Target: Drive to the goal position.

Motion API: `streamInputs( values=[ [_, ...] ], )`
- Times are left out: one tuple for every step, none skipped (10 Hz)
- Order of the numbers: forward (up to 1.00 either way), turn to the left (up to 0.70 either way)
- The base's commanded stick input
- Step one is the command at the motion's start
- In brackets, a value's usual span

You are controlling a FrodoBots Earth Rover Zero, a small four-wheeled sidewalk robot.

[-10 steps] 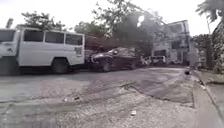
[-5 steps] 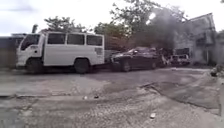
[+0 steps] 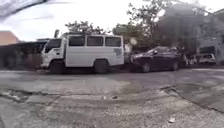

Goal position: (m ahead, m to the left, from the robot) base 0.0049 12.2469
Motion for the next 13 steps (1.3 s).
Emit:
streamInputs(
  values=[
    [1.0,0.27],
    [1.0,0.27],
    [1.0,0.27],
    [1.0,0.27],
    [1.0,0.27],
    [1.0,0.27],
    [1.0,0.27],
    [1.0,0.27],
    [1.0,0.27],
    [0.93,0.28],
    [0.31,0.39],
    [0.0,0.45],
    [0.0,0.45]
  ],
)
